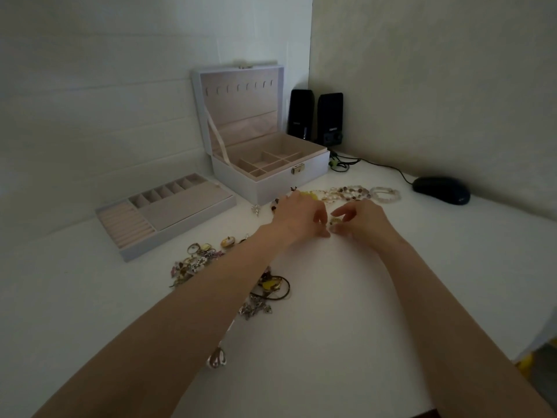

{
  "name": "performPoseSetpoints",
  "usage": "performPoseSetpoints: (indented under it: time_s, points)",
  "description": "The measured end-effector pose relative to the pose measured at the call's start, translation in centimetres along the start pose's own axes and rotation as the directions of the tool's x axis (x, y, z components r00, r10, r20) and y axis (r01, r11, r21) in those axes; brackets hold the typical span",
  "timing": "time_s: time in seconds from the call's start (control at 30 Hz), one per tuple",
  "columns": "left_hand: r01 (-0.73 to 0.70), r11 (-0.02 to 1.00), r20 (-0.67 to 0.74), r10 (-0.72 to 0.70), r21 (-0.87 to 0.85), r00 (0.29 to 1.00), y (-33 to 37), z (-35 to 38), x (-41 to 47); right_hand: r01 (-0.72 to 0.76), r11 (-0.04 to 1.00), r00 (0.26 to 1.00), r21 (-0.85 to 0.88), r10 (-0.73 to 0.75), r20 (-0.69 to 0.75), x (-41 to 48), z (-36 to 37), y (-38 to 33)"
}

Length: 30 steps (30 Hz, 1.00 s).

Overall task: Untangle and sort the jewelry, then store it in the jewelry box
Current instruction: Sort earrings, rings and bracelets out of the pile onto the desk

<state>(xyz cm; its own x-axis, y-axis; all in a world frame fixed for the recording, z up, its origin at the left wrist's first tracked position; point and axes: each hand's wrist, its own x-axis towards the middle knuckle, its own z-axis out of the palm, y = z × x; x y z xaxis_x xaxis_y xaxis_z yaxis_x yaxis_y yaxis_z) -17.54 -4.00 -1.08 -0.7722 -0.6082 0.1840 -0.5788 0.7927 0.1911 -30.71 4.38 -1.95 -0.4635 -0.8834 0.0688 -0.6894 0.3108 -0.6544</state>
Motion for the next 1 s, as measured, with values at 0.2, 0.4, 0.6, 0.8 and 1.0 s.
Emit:
performPoseSetpoints:
  time_s: [0.2,0.4,0.6,0.8,1.0]
  points:
    - [0.116,0.992,-0.043,-0.114,0.057,0.993,0.3,0.6,0.9,0.073,0.997,0.992,-0.015,-0.074,-0.101,0.1,0.7,0.5]
    - [0.139,0.990,0.035,-0.139,0.010,0.990,-0.2,-0.1,1.1,0.086,0.993,0.990,0.077,-0.076,-0.115,0.1,0.7,0.5]
    - [0.131,0.990,0.008,-0.132,0.049,0.991,0.2,0.2,1.3,0.108,0.987,0.984,0.122,-0.089,-0.156,-0.3,1.0,0.2]
    - [0.125,0.991,-0.047,-0.128,-0.053,0.991,-0.5,-1.7,-0.2,0.099,0.989,0.976,0.107,-0.076,-0.205,-0.5,0.6,-0.1]
    - [0.101,0.970,-0.056,-0.116,-0.220,0.992,-1.9,-4.2,-4.6,0.174,0.984,0.984,0.026,-0.173,-0.050,-2.4,0.5,-3.8]
